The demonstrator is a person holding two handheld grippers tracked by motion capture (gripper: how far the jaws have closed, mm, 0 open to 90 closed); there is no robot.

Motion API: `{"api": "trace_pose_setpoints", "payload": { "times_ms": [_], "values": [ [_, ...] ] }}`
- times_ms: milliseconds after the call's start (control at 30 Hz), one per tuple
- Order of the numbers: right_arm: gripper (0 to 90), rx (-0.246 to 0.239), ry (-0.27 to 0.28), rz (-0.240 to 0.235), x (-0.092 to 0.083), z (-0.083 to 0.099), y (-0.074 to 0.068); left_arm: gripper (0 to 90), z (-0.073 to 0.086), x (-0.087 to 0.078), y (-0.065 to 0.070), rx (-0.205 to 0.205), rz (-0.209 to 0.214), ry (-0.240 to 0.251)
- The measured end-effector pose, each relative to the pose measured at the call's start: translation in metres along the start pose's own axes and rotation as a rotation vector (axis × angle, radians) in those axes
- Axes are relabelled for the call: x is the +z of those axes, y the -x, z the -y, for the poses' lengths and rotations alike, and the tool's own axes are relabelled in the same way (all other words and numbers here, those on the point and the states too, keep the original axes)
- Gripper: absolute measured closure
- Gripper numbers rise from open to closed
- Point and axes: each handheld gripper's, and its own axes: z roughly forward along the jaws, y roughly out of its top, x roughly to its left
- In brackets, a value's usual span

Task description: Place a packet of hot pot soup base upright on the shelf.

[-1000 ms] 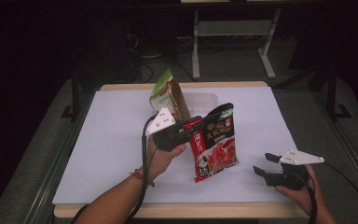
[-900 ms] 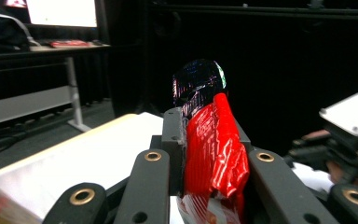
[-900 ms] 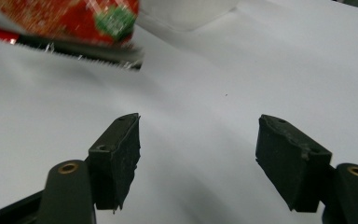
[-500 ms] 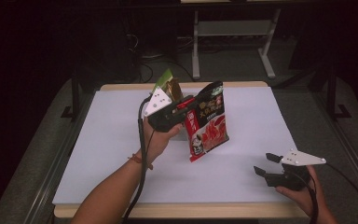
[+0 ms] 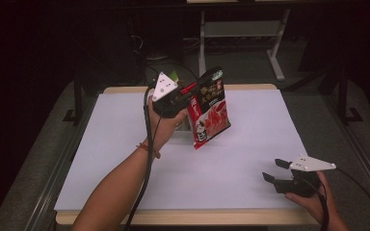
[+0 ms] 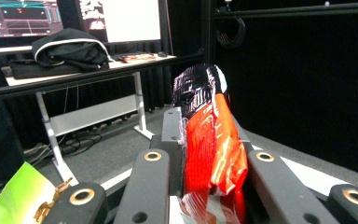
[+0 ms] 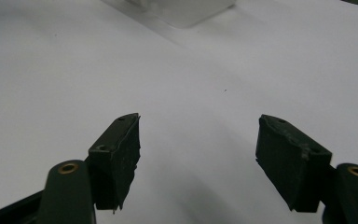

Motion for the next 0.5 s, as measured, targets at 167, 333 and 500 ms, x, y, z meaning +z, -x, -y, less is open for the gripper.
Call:
{"api": "trace_pose_setpoints", "payload": {
  "times_ms": [167, 333, 500],
  "values": [
    [29.6, -0.001, -0.011, 0.0, 0.001, 0.001, -0.001, 75.5, -0.013, 0.001, -0.001, -0.004, -0.031, 0.027],
    [29.7, 0.001, -0.011, 0.001, 0.0, 0.002, 0.0, 75.5, -0.02, 0.002, -0.004, 0.008, -0.062, 0.019],
    [29.6, -0.002, -0.014, 0.0, 0.001, 0.001, -0.001, 75.5, -0.017, 0.013, -0.002, 0.032, -0.113, -0.014]
  ]
}}
